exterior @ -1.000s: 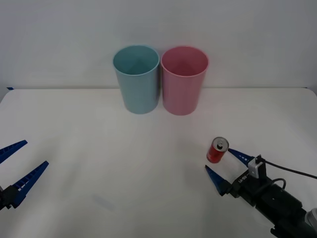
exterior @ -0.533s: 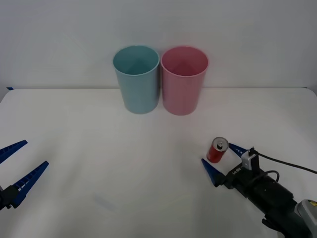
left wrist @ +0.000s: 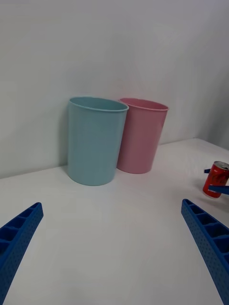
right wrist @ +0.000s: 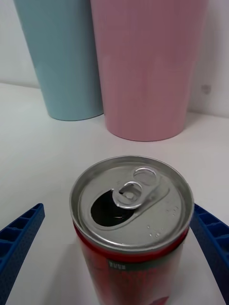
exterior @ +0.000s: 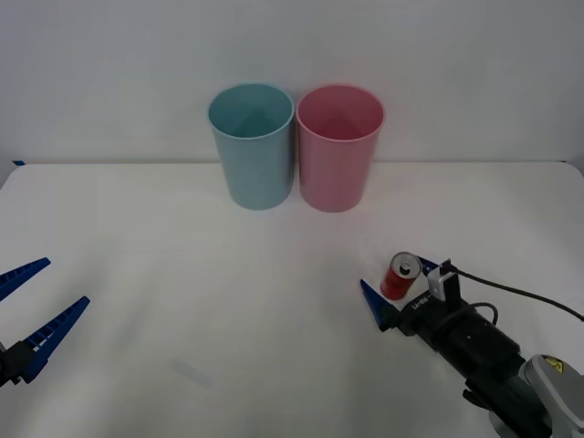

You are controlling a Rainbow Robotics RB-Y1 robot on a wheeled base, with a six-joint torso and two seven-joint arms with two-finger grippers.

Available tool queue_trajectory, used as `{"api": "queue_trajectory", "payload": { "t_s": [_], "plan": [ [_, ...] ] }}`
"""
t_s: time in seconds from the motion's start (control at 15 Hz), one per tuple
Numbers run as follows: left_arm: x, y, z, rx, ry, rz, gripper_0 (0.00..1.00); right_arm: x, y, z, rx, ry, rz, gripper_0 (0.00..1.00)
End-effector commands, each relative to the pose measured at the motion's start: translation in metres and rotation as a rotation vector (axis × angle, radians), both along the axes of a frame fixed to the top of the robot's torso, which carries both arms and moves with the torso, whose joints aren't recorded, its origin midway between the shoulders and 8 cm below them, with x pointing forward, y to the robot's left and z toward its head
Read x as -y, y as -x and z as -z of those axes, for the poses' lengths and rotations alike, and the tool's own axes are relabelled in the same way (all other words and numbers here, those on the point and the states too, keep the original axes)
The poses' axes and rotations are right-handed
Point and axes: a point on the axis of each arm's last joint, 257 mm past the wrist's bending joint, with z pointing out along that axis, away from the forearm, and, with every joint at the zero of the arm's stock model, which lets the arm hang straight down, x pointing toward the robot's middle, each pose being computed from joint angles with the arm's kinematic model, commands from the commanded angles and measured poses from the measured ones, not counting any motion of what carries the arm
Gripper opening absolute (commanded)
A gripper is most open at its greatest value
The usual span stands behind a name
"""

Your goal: Grasp the object on the table and drop it into the matching bin: aluminum can to the light blue bin, PET bottle to the pink bin.

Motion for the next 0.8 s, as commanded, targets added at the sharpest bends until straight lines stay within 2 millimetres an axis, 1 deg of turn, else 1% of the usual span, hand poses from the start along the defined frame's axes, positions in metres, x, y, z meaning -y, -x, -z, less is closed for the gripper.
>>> {"api": "queue_trajectory", "payload": {
  "t_s": [0.07,0.2,0.27,0.33,0.4,0.8],
  "plan": [
    [0.0000,0.0000,0.0000,0.000,0.000,0.000,1.00,-0.0005,-0.0008,0.0010,-0.003,-0.002,0.006,1.00],
    [0.0000,0.0000,0.0000,0.000,0.000,0.000,1.00,-0.0010,-0.0007,0.0002,0.000,0.000,0.004,1.00],
    [0.0000,0.0000,0.0000,0.000,0.000,0.000,1.00,-0.0008,-0.0006,0.0009,0.000,0.002,0.004,0.72],
    [0.0000,0.0000,0.0000,0.000,0.000,0.000,1.00,-0.0021,-0.0003,0.0006,0.000,-0.002,0.003,0.09],
    [0.0000,0.0000,0.0000,0.000,0.000,0.000,1.00,-0.0028,-0.0001,0.0008,0.000,-0.001,0.001,0.00],
    [0.0000,0.0000,0.0000,0.000,0.000,0.000,1.00,-0.0039,-0.0001,-0.0017,0.006,-0.008,-0.001,0.00]
  ]
}}
